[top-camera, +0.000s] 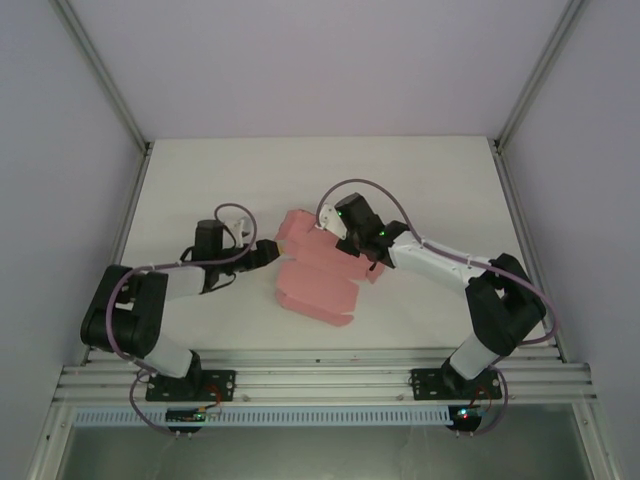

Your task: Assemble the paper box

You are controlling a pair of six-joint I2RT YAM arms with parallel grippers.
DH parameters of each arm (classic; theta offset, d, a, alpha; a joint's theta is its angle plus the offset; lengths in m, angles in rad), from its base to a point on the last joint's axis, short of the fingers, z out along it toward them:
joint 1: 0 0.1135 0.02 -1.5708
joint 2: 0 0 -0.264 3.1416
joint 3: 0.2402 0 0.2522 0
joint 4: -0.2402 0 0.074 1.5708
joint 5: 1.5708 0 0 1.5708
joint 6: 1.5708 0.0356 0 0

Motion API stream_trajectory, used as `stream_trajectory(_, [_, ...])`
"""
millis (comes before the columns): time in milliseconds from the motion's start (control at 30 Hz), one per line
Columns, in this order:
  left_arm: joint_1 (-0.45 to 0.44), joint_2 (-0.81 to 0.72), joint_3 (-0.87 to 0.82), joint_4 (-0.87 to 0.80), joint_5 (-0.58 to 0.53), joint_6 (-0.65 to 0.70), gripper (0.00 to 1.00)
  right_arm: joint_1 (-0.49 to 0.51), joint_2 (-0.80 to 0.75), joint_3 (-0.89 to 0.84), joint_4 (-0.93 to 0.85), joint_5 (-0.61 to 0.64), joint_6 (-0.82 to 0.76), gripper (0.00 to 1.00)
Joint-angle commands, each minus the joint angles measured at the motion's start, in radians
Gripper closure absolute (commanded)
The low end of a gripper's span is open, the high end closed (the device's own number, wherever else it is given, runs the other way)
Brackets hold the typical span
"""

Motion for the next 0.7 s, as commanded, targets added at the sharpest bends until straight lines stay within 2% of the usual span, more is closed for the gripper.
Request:
stream_trajectory(0, [-0.036,0.013,0.038,0.040,0.056,0.031,0.23,0.002,-0.019,0.004,0.014,-0.020,0.039,0.98])
stream_trajectory(433, [-0.087,0.075,0.106,0.000,0.037,0.058,0.25,0.009,-0.032,0.002,0.036,-0.023,0.054,0.98])
stream_trajectory(533, [-0.117,0.072,0.126,-0.035,-0.009,0.082,0.25,0.012,-0.030,0.004,0.036,-0.021,0.054,0.98])
stream_trajectory(667, [-0.161,0.060,0.160,-0.138,-0.154,0.125,0.25,0.015,-0.032,0.003,0.038,-0.024,0.053,0.98])
